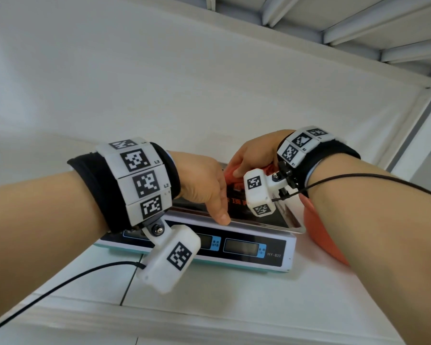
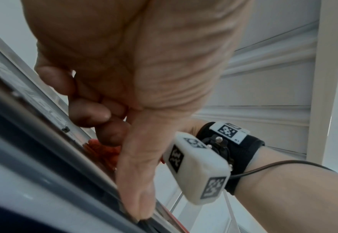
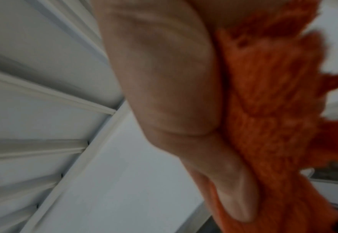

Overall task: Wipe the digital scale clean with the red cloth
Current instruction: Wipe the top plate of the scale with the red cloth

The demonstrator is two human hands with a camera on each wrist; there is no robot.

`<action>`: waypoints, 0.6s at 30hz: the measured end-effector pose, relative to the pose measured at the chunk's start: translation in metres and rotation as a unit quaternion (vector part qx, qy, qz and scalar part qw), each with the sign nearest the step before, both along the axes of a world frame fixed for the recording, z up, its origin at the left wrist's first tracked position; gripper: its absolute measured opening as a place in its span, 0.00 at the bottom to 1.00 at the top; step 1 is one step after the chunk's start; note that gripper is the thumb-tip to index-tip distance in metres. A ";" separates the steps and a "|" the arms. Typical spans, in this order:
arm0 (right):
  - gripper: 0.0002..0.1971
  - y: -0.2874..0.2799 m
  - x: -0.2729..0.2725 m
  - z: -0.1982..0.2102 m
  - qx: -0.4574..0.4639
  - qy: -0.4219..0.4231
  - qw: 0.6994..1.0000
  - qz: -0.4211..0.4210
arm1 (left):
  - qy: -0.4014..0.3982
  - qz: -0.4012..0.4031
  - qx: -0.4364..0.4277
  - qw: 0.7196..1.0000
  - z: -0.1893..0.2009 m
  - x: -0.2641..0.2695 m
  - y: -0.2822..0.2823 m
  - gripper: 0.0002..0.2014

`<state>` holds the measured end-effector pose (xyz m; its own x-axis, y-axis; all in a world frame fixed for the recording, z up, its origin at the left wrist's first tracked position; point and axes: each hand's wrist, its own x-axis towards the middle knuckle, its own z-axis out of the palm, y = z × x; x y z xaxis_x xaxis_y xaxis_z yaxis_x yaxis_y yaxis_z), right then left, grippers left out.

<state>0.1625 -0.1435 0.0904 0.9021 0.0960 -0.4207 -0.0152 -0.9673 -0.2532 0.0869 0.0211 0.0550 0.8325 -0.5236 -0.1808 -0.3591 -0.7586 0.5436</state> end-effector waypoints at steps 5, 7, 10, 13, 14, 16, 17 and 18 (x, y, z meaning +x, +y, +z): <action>0.13 -0.012 0.007 -0.003 -0.050 -0.106 0.991 -0.061 | -0.007 0.008 -0.019 1.000 0.000 -0.001 0.003 0.06; 0.15 -0.016 0.010 -0.009 -0.100 -0.106 0.986 -0.083 | -0.008 0.011 -0.022 1.000 -0.001 -0.002 0.003 0.06; 0.19 -0.017 0.008 -0.012 -0.046 -0.051 0.990 -0.120 | -0.007 0.013 -0.019 1.000 -0.001 -0.004 0.002 0.06; 0.15 -0.013 -0.002 -0.003 -0.037 -0.023 0.998 -0.053 | -0.006 0.013 -0.008 1.000 0.000 -0.005 0.002 0.07; 0.15 -0.013 -0.006 -0.001 -0.036 -0.012 0.999 -0.035 | -0.005 0.013 -0.006 1.000 0.001 -0.005 0.001 0.07; 0.15 -0.012 -0.011 0.005 -0.032 0.018 0.999 -0.023 | -0.005 0.015 -0.009 1.000 0.001 -0.005 0.001 0.07; 0.13 -0.013 -0.010 0.006 -0.025 0.022 0.999 -0.029 | -0.005 0.017 -0.009 1.000 0.001 -0.005 0.002 0.07; 0.10 -0.015 -0.007 0.005 -0.013 0.006 0.999 -0.047 | -0.005 0.018 -0.009 1.000 0.001 -0.005 0.002 0.07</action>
